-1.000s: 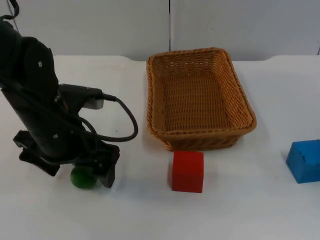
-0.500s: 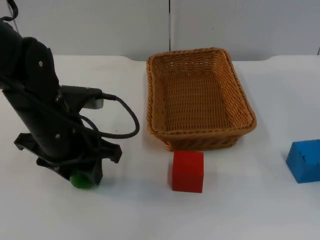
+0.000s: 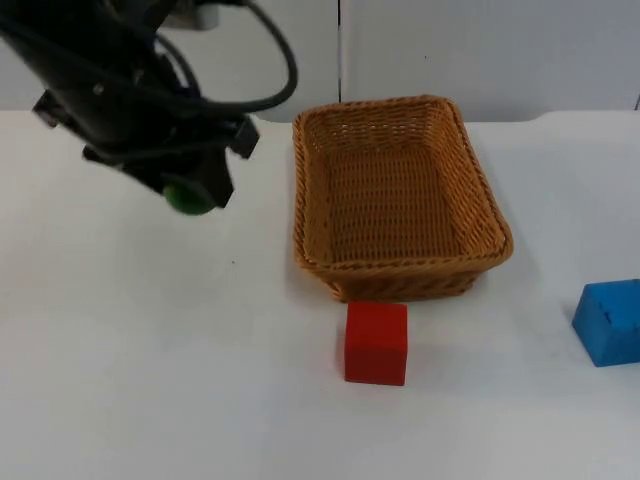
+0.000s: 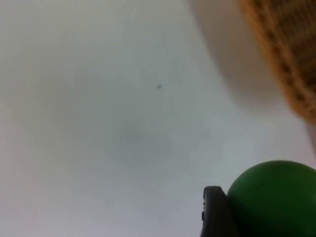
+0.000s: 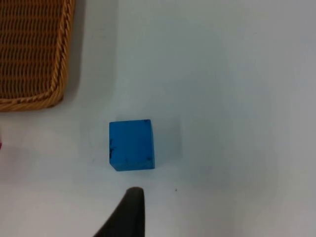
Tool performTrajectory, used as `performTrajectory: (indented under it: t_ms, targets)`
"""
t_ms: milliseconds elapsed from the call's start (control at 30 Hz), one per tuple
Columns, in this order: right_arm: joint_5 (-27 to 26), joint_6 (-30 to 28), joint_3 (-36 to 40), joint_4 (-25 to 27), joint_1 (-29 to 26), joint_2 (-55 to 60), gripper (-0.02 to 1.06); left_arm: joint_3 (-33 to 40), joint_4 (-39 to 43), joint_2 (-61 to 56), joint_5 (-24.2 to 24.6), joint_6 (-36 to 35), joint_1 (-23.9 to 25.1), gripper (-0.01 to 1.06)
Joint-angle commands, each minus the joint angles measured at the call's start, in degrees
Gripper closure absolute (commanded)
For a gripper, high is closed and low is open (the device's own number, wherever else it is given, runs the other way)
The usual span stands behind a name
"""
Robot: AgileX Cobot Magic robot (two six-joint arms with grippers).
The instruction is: Place all geometric objects except the red cube into the basket.
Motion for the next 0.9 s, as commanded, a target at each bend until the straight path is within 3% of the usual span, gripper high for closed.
performTrajectory:
  t_ms: [0, 433, 767, 867]
  targets:
    - [-1.05, -0.13, -0.22, -0.34, -0.31, 0.08, -0.01, -4.69, -1.60, 1.61, 1.58, 2.09, -1.93, 1.05]
    - [-0.84, -0.13, -0.22, -0.49, -0.31, 0.08, -0.01, -29.74, 0.04, 23.66, 4.80, 3.25, -8.15, 1.05]
    - [-0.84, -0.13, -0.22, -0.49, -0.31, 0.08, -0.01, -36.93, -0.14, 31.94, 6.15, 3.25, -9.79, 1.05]
    - [-0.84, -0.13, -0.22, -0.49, -0.31, 0.08, -0.01, -36.93, 0.21, 32.43, 5.25, 3.25, -10.43, 0.94]
